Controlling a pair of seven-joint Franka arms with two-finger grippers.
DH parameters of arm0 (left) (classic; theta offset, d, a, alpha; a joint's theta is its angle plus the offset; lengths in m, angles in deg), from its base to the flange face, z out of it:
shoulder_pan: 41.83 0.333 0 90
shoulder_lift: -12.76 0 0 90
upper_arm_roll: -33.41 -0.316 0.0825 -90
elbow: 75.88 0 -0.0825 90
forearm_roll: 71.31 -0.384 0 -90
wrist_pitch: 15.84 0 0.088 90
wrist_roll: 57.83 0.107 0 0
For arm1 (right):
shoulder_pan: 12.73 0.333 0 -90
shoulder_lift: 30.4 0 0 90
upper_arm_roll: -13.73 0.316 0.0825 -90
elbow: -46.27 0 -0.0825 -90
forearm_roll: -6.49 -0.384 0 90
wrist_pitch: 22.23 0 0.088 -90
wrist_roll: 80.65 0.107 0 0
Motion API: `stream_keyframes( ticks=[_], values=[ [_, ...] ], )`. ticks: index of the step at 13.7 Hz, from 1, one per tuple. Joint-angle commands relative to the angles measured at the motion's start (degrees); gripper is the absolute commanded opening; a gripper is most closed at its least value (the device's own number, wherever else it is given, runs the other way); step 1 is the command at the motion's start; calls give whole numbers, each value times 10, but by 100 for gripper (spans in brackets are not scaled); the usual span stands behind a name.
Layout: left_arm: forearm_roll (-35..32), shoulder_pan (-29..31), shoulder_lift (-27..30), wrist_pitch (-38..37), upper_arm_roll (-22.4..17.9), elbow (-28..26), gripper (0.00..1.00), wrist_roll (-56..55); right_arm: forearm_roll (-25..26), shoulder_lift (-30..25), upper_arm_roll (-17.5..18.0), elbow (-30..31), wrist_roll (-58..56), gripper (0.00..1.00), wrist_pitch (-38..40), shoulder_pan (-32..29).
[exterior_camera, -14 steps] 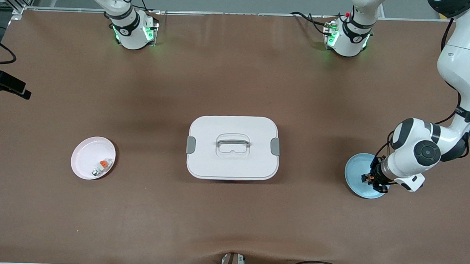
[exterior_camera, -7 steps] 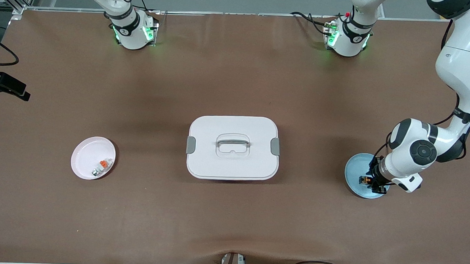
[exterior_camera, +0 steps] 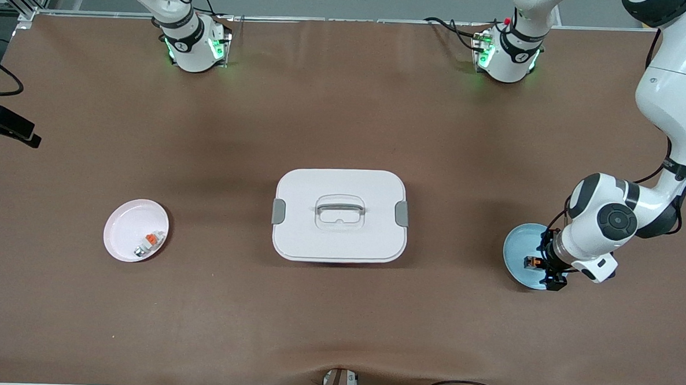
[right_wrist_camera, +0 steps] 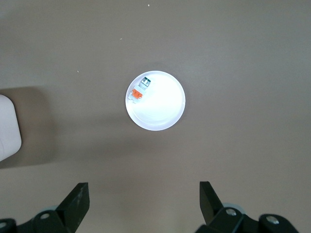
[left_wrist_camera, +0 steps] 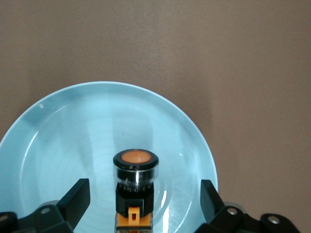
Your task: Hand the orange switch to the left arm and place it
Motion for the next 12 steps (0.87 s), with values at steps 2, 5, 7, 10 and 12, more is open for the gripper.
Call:
stream_keyframes(
  ticks=[2,5,7,10,12],
  values=[
    [5,-5,52,-6,-4,-33,100,115,-18,-6,2,3,5,100,-7,-7],
    [13,6,84,-11,-5,-59,100,185,-20,-6,2,3,5,100,-8,-6],
    [30,9,110,-11,-7,-79,100,245,-20,-6,2,3,5,100,-8,-6],
    [89,35,150,-24,-7,-101,100,402,-20,-6,2,3,5,100,-8,-6],
    [119,49,170,-65,-7,-101,100,522,-20,-6,2,3,5,100,-7,-7]
  ],
)
